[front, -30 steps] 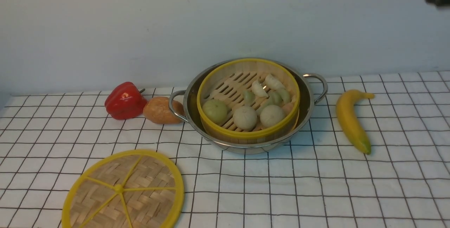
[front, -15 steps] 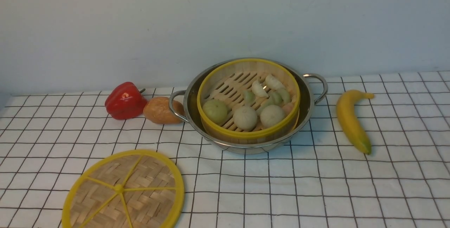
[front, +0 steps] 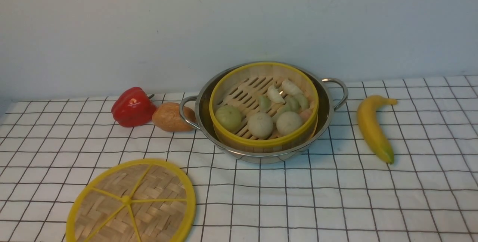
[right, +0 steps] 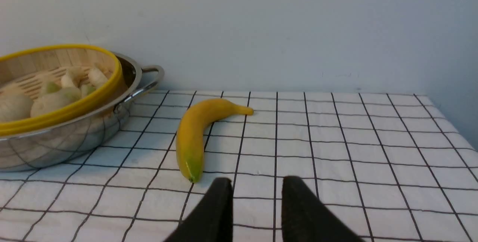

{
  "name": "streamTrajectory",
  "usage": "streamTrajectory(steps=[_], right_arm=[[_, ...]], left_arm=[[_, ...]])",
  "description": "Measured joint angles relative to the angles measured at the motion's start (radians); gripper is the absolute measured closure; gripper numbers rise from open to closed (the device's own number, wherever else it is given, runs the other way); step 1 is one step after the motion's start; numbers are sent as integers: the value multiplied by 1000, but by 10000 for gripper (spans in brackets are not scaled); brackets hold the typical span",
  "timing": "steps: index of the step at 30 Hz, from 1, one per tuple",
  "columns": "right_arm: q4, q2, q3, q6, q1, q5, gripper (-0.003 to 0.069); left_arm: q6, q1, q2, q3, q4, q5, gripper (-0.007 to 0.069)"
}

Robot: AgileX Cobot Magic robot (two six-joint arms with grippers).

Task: Place the steamer in the pot on the white tablecloth, and put the lid on the steamer.
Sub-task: 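Grasp the bamboo steamer lid lying on the table by its centre knob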

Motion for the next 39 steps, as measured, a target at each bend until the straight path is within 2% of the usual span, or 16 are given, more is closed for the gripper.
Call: streamTrajectory(steps=[31, 34, 39], right_arm=[[19, -1, 56, 1, 0, -44, 419], [19, -1, 56, 1, 0, -44, 419], [19, -1, 56, 1, 0, -44, 419]], left_arm=[[5, 0, 0, 0, 19, -7, 382], [9, 0, 0, 0, 31, -82, 382], [-78, 0, 0, 0, -74, -265, 382]])
